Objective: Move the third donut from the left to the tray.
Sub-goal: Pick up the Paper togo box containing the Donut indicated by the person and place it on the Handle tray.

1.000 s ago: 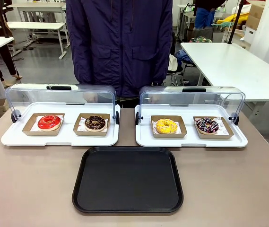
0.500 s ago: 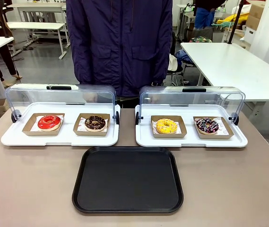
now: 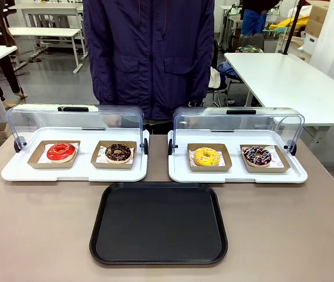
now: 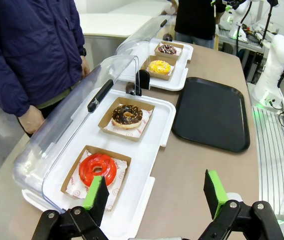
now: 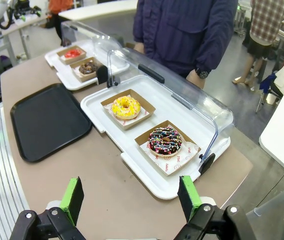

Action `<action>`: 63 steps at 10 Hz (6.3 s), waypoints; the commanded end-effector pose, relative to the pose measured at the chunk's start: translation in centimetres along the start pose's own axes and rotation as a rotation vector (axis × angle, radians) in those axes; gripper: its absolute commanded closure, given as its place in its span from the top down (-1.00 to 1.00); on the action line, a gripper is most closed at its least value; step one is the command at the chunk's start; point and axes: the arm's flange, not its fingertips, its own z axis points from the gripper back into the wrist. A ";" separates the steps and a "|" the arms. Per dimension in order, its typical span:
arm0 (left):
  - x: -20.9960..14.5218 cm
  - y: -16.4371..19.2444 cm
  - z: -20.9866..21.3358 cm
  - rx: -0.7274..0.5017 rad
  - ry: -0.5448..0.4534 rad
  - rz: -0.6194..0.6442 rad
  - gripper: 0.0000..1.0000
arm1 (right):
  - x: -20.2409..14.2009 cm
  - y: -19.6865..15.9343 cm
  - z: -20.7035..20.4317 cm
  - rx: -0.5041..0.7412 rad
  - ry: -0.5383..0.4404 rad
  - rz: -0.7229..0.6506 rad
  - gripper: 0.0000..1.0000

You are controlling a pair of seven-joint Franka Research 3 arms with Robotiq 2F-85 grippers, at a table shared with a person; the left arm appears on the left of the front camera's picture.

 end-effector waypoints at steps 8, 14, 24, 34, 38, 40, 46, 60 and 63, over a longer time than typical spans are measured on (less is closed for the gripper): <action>0.1 -0.2 0.1 -0.006 0.012 0.003 1.00 | 0.1 -0.2 -0.1 -0.004 -0.026 0.024 1.00; 0.1 -0.2 0.1 -0.006 0.012 0.003 1.00 | 0.1 -0.2 -0.1 -0.004 -0.026 0.024 1.00; 0.1 -0.2 0.1 -0.006 0.012 0.003 1.00 | 0.1 -0.2 -0.1 -0.004 -0.026 0.024 1.00; 0.1 -0.2 0.1 -0.006 0.012 0.003 1.00 | 0.1 -0.2 -0.1 -0.004 -0.026 0.024 1.00; 0.1 -0.2 0.1 -0.006 0.012 0.003 1.00 | 0.1 -0.2 -0.1 -0.004 -0.026 0.024 1.00; 0.1 -0.2 0.1 -0.006 0.012 0.003 1.00 | 0.1 -0.2 -0.1 -0.004 -0.026 0.024 1.00; 0.1 -0.2 0.1 -0.006 0.012 0.003 1.00 | 0.1 -0.2 -0.1 -0.004 -0.026 0.024 1.00; 0.1 -0.2 0.1 -0.006 0.012 0.003 1.00 | 0.1 -0.2 -0.1 -0.004 -0.026 0.024 1.00; 0.1 -0.2 0.1 -0.006 0.012 0.003 1.00 | 0.1 -0.2 -0.1 -0.004 -0.026 0.024 1.00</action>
